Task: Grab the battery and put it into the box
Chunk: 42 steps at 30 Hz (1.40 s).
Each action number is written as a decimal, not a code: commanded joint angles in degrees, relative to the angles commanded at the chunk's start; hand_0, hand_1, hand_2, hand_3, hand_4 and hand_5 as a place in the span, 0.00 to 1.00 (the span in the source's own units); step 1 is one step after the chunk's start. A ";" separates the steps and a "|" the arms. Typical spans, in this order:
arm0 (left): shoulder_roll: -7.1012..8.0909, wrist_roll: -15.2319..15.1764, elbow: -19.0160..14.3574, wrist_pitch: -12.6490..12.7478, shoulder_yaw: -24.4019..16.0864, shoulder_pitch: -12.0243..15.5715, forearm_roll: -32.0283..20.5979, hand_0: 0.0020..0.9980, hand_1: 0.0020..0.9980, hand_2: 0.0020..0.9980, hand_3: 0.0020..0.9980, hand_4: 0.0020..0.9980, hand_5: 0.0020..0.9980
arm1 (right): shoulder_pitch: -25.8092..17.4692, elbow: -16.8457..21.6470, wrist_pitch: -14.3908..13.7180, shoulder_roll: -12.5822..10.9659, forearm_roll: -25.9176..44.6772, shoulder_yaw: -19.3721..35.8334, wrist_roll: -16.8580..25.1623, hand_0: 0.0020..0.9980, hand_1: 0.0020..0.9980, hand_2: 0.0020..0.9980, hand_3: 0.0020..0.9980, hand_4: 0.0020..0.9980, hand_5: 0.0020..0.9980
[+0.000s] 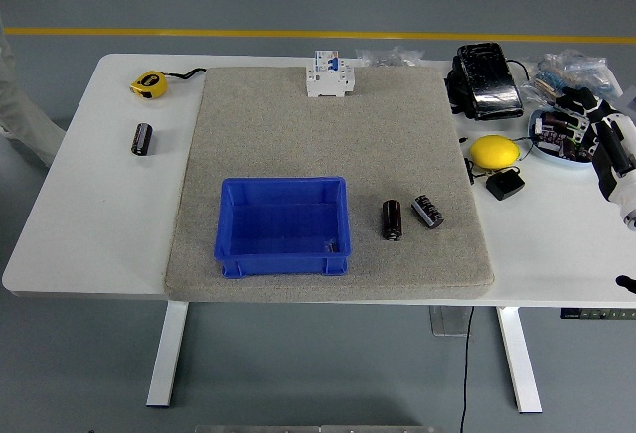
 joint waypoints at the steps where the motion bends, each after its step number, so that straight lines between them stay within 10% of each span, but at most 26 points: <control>1: -0.02 -0.09 0.01 0.02 0.16 -0.01 -0.29 0.70 0.73 0.79 0.71 0.70 0.54 | 0.06 0.01 0.00 0.01 0.01 0.01 0.00 0.77 0.77 0.80 0.80 1.00 0.88; 14: -0.37 -0.90 0.04 0.55 1.94 0.18 -3.64 0.70 0.72 0.79 0.71 0.70 0.54 | 1.31 0.02 -0.37 -1.29 -4.47 -1.48 -1.07 0.77 0.77 0.80 0.80 1.00 0.88; 27: -0.53 -0.50 -0.04 0.59 2.17 0.03 -3.44 0.70 0.72 0.79 0.71 0.71 0.54 | 9.42 2.27 -2.00 -11.00 -25.12 -18.07 -1.90 0.77 0.77 0.79 0.80 1.00 0.81; 28: -0.52 -0.50 -0.03 0.60 2.22 0.03 -3.46 0.70 0.71 0.78 0.70 0.71 0.55 | 10.21 2.46 -1.97 -11.44 -27.14 -19.23 -1.77 0.77 0.77 0.80 0.83 1.00 0.52; 33: -0.41 -0.30 -0.07 0.80 2.18 -0.02 -2.95 0.70 0.71 0.78 0.70 0.71 0.55 | 16.63 3.71 -2.80 -14.13 -39.05 -29.30 1.08 0.77 0.77 0.80 0.83 1.00 0.52; 34: -0.40 -0.28 -0.08 0.87 2.25 -0.05 -2.93 0.70 0.70 0.77 0.70 0.71 0.54 | 17.87 3.73 -2.96 -14.25 -41.66 -31.46 1.52 0.77 0.76 0.79 0.83 1.00 0.26; 42: -0.51 -0.58 -0.23 1.40 3.35 0.03 -4.09 0.70 0.69 0.77 0.69 0.70 0.54 | 25.12 -0.83 -3.12 -11.30 -57.74 -44.40 3.32 0.77 0.76 0.79 0.83 1.00 0.20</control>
